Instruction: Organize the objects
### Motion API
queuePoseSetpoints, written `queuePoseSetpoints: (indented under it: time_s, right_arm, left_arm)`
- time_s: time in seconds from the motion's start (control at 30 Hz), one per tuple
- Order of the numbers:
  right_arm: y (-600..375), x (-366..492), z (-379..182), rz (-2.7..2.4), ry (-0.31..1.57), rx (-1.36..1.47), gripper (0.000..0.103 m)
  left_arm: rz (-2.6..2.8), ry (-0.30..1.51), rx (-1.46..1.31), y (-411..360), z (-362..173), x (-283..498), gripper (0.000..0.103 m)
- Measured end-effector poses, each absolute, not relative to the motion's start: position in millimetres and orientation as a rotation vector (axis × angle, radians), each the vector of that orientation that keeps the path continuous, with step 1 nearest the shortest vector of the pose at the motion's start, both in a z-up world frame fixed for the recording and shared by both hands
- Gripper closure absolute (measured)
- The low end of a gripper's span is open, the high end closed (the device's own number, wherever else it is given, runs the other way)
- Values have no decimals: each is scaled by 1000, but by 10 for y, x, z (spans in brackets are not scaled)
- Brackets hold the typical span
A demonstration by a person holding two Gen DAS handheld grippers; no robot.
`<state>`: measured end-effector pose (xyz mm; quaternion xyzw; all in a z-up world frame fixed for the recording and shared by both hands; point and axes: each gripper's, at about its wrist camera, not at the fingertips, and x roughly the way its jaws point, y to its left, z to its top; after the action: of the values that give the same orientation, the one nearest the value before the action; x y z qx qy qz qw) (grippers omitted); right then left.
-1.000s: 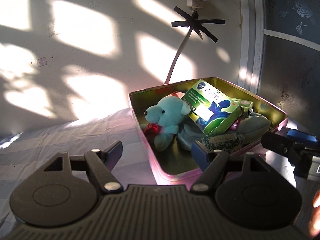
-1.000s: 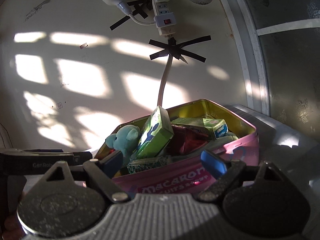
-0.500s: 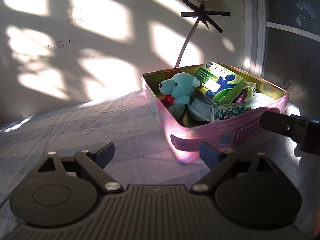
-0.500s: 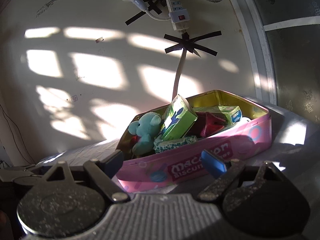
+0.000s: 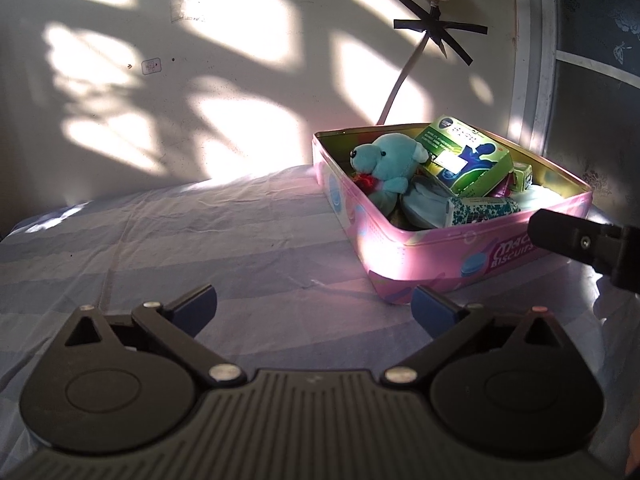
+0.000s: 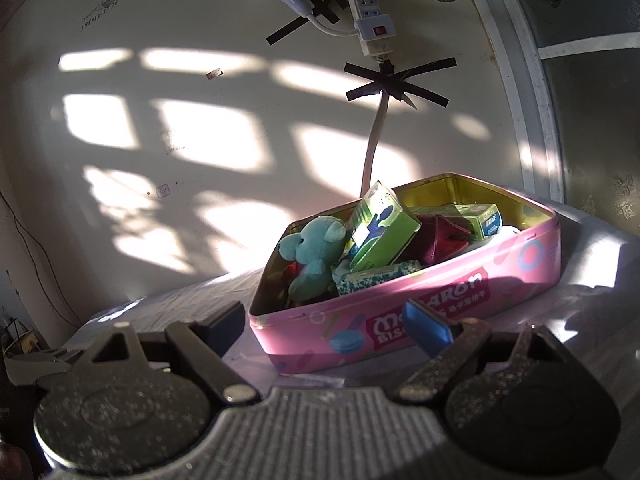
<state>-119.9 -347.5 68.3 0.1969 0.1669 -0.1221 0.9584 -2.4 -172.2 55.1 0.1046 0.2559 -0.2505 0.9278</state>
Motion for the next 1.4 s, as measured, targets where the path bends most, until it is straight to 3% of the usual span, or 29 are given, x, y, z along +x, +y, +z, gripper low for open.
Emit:
queuePoseSetpoints:
  time_s: [0.2, 0.63, 1.4]
  right_arm:
    - [-3448, -1182, 703, -249, 338, 396, 13]
    - [-3442, -1113, 671, -236, 354, 399, 12]
    - [-3493, -1085, 596, -241, 373, 429, 11]
  left_arm:
    - [-493, 508, 222, -1702, 523, -14, 0]
    - [-459, 656, 286, -1737, 399, 127, 0]
    - [-469, 685, 288, -1745, 352, 146, 0]
